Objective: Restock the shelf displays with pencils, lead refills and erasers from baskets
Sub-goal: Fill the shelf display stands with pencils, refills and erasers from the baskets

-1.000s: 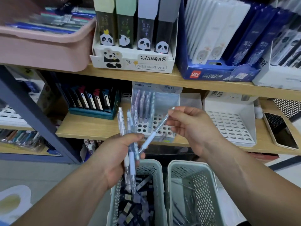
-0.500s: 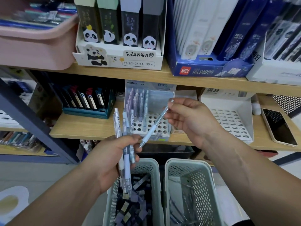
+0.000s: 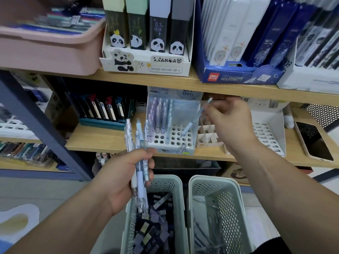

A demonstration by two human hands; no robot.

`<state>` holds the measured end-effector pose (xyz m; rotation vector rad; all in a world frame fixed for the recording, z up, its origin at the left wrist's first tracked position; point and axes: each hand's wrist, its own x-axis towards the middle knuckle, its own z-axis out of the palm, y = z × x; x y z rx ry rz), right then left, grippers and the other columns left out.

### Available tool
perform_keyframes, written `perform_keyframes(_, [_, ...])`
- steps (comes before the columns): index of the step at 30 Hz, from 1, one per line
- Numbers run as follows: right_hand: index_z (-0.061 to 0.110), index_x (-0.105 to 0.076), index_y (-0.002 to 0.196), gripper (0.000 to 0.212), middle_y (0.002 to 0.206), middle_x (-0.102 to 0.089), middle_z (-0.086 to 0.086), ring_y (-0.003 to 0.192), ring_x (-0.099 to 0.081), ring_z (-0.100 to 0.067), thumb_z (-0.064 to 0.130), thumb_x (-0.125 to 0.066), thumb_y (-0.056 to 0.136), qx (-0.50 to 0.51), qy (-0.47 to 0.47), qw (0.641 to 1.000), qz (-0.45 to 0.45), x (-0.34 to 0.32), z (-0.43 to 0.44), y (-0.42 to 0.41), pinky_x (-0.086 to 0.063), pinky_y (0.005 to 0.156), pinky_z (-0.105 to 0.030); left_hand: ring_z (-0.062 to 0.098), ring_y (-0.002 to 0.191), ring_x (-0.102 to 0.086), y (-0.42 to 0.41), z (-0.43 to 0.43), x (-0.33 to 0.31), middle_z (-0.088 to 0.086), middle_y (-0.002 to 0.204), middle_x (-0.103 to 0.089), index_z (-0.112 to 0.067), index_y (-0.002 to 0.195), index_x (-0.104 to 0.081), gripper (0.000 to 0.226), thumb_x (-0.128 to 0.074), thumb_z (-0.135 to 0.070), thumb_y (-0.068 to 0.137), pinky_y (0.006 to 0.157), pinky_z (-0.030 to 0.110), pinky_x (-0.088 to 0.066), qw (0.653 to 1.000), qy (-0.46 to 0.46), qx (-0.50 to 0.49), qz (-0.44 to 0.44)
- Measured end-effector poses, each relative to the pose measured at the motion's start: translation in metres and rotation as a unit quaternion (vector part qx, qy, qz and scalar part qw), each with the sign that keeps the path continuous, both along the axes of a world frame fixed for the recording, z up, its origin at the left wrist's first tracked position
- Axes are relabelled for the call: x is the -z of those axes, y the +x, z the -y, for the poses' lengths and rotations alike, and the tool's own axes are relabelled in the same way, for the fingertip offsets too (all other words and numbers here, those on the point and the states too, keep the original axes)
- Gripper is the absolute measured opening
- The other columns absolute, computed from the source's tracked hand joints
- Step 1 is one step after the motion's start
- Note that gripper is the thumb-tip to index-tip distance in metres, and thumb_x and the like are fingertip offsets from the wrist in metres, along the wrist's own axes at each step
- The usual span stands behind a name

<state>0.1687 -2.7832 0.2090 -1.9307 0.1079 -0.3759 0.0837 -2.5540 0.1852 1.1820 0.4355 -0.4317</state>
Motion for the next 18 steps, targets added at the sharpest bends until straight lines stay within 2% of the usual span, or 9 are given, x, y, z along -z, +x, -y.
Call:
perform_keyframes(2, [0.007,-0.072,0.086,0.010,0.072,-0.074,0.003,0.062,-0.069,-0.010,0.015,-0.071,0.092,0.024,-0.041,0.999,0.012,0.004,0.000,0.004,-0.052,0.055,-0.020,0.019,0.052,-0.051,0.001,0.000,-0.001,0.008,0.070,-0.058,-0.001,0.110,-0.070,0.024,-0.061,-0.009,0.090,0.056,0.033,-0.042,1.000,-0.011,-0.001,0.000])
perform_keyframes(6, [0.014,-0.066,0.091,0.009,0.081,-0.073,0.004,0.078,-0.071,-0.011,0.020,-0.073,0.090,0.029,-0.082,0.996,0.026,0.017,-0.005,0.013,-0.059,0.078,-0.038,0.019,0.053,-0.050,0.004,-0.001,-0.002,0.007,0.071,-0.057,-0.002,0.112,-0.069,0.025,-0.060,-0.010,0.090,0.055,0.033,-0.044,0.999,-0.045,-0.015,0.000])
perform_keyframes(8, [0.021,-0.061,0.093,0.013,0.083,-0.072,0.003,0.081,-0.070,-0.013,0.018,-0.073,0.090,0.023,-0.094,0.995,0.038,0.021,-0.010,0.017,-0.058,0.082,-0.041,0.019,0.053,-0.050,0.006,-0.001,-0.003,0.006,0.070,-0.057,-0.004,0.112,-0.069,0.026,-0.060,-0.011,0.089,0.055,0.033,-0.044,0.998,-0.063,-0.026,0.004])
perform_keyframes(11, [0.021,-0.059,0.095,0.014,0.082,-0.070,0.006,0.082,-0.070,-0.015,0.017,-0.073,0.091,0.017,-0.114,0.992,0.052,0.024,-0.016,0.020,-0.057,0.084,-0.042,0.019,0.053,-0.050,0.009,0.001,-0.004,0.006,0.071,-0.056,-0.006,0.112,-0.068,0.034,-0.064,-0.014,0.079,0.056,0.034,-0.043,0.996,-0.079,-0.031,0.016])
perform_keyframes(15, [0.021,-0.060,0.091,0.012,0.076,-0.062,0.020,0.079,-0.068,-0.014,0.019,-0.072,0.092,0.024,-0.146,0.987,0.056,0.026,-0.018,0.026,-0.057,0.080,-0.038,0.018,0.055,-0.050,0.011,0.003,-0.003,0.007,0.073,-0.056,-0.007,0.112,-0.069,0.042,-0.067,-0.017,0.072,0.057,0.035,-0.042,0.996,-0.085,-0.034,0.018])
perform_keyframes(18, [0.014,-0.069,0.092,0.008,0.077,-0.067,0.013,0.078,-0.069,-0.014,0.022,-0.072,0.092,0.031,-0.153,0.986,0.058,0.027,-0.017,0.031,-0.058,0.079,-0.039,0.019,0.055,-0.050,0.012,0.004,-0.001,0.007,0.073,-0.056,-0.006,0.113,-0.069,0.043,-0.067,-0.017,0.072,0.057,0.034,-0.043,0.996,-0.087,-0.029,0.015])
